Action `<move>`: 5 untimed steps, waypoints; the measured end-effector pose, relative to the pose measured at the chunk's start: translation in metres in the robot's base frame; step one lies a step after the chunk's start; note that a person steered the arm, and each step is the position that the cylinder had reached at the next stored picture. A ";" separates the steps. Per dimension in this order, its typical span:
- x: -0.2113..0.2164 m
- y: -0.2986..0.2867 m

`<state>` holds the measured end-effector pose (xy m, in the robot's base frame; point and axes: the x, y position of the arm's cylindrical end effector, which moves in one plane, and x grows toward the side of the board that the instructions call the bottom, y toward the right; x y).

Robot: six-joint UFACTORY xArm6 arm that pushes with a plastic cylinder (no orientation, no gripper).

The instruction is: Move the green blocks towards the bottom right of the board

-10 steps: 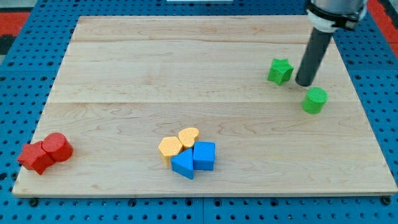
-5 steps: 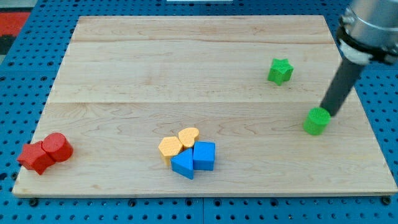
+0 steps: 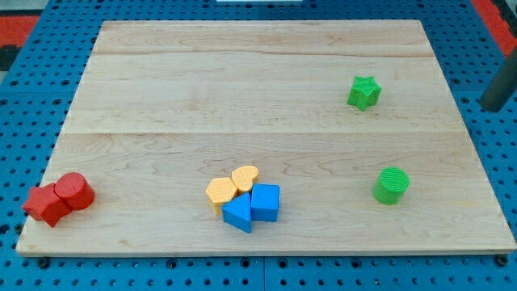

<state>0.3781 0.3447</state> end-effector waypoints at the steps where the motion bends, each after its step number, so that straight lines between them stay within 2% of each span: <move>1: -0.039 -0.040; 2: -0.060 -0.108; 4: -0.029 -0.172; 5: -0.028 -0.166</move>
<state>0.3505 0.1792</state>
